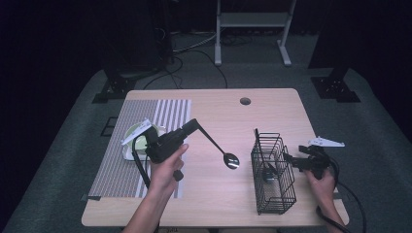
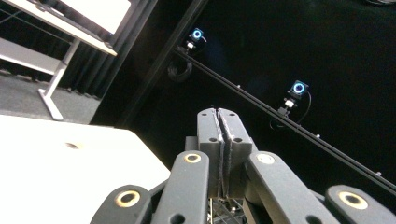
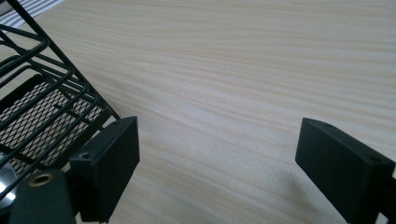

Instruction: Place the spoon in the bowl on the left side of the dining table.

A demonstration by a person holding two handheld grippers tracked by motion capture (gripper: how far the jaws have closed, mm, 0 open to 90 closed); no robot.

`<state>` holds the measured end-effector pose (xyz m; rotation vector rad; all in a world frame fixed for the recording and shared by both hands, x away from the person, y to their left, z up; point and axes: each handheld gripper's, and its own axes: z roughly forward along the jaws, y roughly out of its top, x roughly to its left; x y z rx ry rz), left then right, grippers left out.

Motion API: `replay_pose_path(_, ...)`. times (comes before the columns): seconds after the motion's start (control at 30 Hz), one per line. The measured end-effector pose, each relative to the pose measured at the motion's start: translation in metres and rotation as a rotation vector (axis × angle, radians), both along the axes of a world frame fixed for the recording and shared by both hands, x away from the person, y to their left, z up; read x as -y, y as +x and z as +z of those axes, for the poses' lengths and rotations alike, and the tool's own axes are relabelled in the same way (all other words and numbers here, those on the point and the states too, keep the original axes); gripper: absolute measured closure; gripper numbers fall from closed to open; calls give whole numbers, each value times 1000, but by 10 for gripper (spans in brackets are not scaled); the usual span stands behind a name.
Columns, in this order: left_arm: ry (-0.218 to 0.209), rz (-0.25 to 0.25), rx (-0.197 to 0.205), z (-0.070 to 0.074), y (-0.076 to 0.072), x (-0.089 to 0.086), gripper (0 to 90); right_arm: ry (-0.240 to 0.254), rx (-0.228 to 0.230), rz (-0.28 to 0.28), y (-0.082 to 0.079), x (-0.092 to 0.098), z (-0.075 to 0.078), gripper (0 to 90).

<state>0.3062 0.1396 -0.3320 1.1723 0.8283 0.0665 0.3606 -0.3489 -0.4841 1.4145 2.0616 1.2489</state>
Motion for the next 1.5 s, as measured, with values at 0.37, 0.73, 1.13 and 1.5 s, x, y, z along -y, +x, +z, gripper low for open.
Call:
replay_pose_path(0.37, -1, 45, -13, -4, 3, -13, 890, -1, 0, -1, 0, 0, 0, 126)
replay_pose_path(0.73, 6, 94, -33, -7, 7, -29, 889, 0, -2, -2, 0, 0, 0, 126)
replay_pose_path(1.13, 2, 148, -41, -7, 10, -46, 889, -1, -3, -2, 0, 0, 0, 126)
replay_pose_path(1.5, 0, 189, -48, -7, 12, -58, 889, 2, -6, -6, 1, 0, 0, 126)
